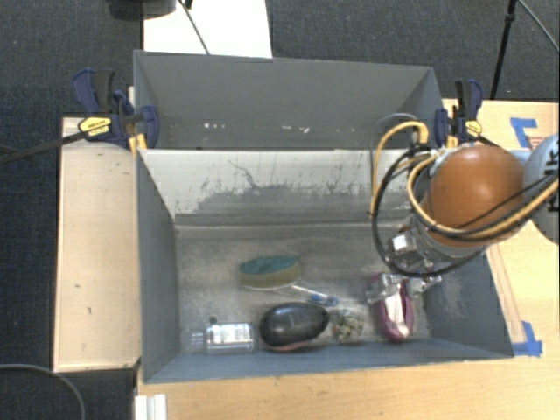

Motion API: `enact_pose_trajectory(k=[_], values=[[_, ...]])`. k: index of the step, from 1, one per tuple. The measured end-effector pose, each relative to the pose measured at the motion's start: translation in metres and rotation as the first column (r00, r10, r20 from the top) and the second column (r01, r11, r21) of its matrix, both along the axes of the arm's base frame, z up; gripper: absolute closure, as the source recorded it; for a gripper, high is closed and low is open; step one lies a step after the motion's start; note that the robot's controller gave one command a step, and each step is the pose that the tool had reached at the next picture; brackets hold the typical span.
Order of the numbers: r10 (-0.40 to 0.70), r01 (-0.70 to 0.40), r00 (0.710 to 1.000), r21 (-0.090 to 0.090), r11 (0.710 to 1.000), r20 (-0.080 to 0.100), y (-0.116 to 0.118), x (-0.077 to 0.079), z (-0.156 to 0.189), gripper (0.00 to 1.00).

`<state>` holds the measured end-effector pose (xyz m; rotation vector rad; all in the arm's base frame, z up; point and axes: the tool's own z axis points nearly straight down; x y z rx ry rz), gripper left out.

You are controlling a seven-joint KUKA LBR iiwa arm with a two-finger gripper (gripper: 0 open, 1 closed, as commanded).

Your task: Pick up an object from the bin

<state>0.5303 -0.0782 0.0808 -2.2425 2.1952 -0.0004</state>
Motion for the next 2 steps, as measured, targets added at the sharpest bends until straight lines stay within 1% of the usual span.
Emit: enact_pose_trajectory(k=[1, 2], values=[[-0.004, 0.004, 1.0, -0.002, 1.0, 0.005, 0.0, 0.002, 0.081, 1.0], [-0.01, 0.01, 1.0, -0.001, 1.0, 0.001, 0.001, 0.002, 0.106, 1.0]])
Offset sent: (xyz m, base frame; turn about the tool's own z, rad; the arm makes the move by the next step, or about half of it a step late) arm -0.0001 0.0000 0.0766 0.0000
